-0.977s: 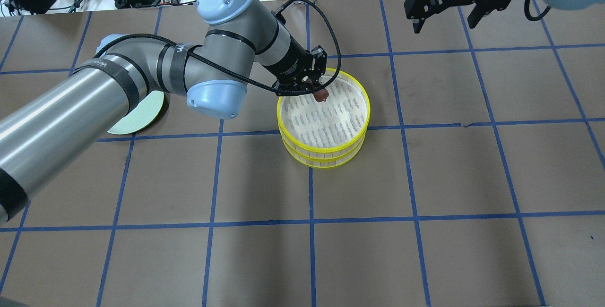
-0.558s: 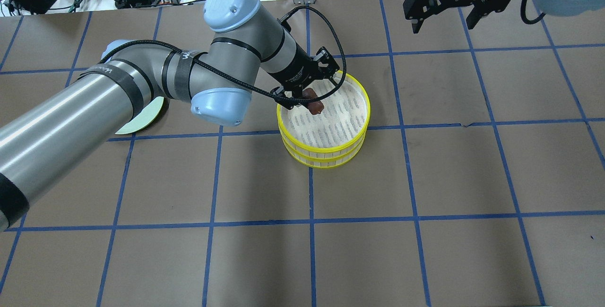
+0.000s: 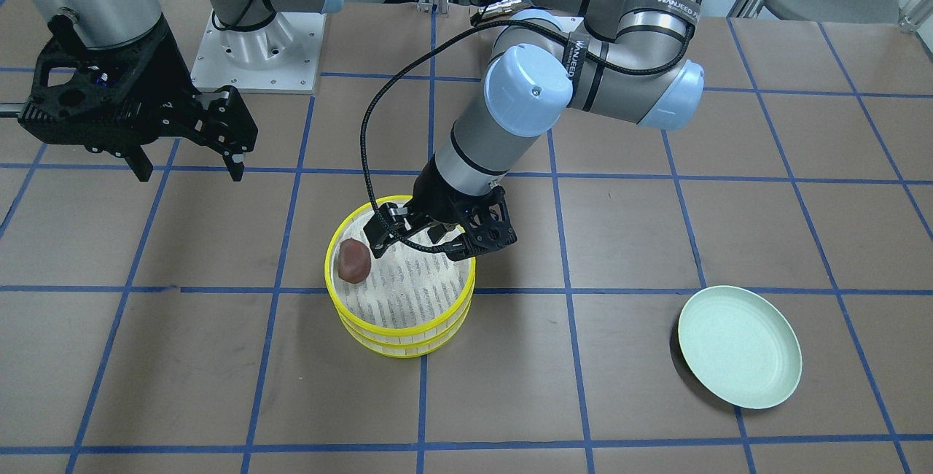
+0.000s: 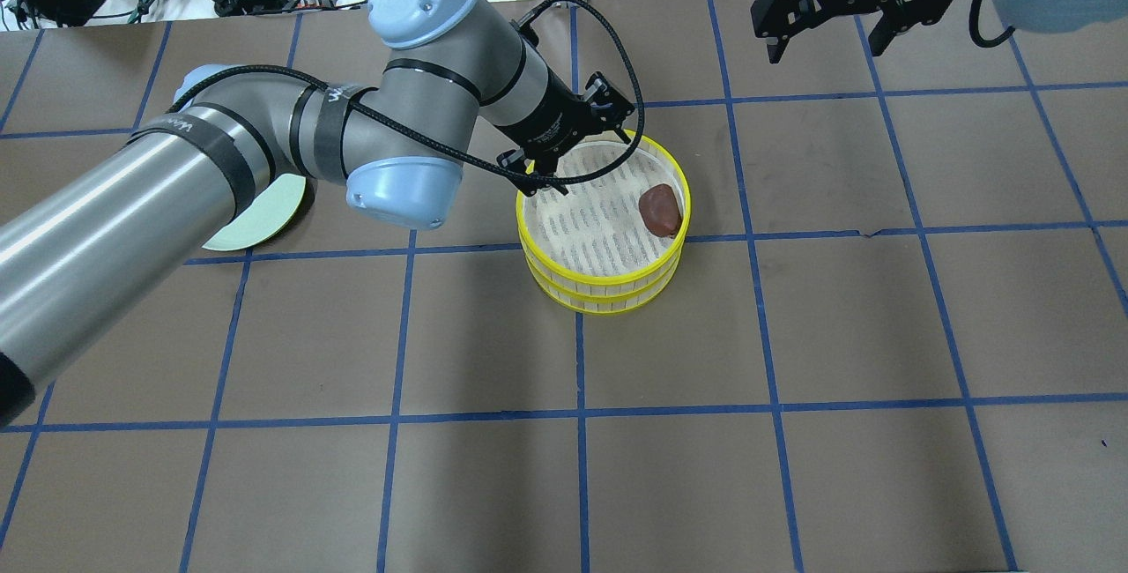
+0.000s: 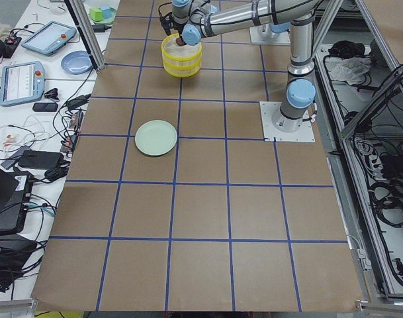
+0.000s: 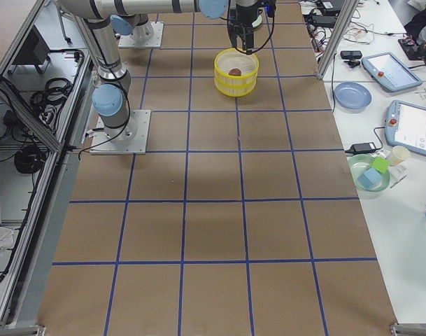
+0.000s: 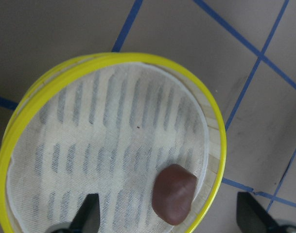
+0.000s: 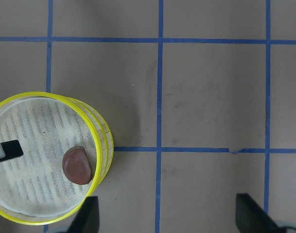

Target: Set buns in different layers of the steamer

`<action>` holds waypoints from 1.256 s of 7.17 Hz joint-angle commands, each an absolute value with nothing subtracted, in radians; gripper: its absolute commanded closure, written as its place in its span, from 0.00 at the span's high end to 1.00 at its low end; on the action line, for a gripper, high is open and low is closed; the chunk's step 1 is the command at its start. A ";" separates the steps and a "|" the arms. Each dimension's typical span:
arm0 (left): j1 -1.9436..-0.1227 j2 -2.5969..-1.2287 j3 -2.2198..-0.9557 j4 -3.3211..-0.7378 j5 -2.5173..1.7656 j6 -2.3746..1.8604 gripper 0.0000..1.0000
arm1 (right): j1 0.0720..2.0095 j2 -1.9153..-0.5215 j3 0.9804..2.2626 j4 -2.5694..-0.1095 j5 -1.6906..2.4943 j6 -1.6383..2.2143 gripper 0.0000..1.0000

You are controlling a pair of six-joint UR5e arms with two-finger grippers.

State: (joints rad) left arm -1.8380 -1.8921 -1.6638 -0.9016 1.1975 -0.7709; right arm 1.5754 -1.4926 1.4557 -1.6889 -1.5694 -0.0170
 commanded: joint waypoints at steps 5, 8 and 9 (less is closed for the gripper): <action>-1.583 -1.703 -1.598 -1.251 1.546 -0.119 1.00 | 1.575 -1.494 1.456 -1.689 -1.571 -0.017 1.00; -1.502 -1.606 -1.600 -1.313 1.641 0.021 1.00 | 1.577 -1.497 1.456 -1.687 -1.574 -0.017 1.00; -1.496 -1.583 -1.600 -1.369 1.646 0.091 1.00 | 1.577 -1.497 1.456 -1.687 -1.572 -0.017 1.00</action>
State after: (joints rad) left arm -1.5108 -1.6113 -1.5990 -1.3207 1.6354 0.0244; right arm 1.5766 -1.4961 1.4557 -1.6874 -1.5729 -0.0169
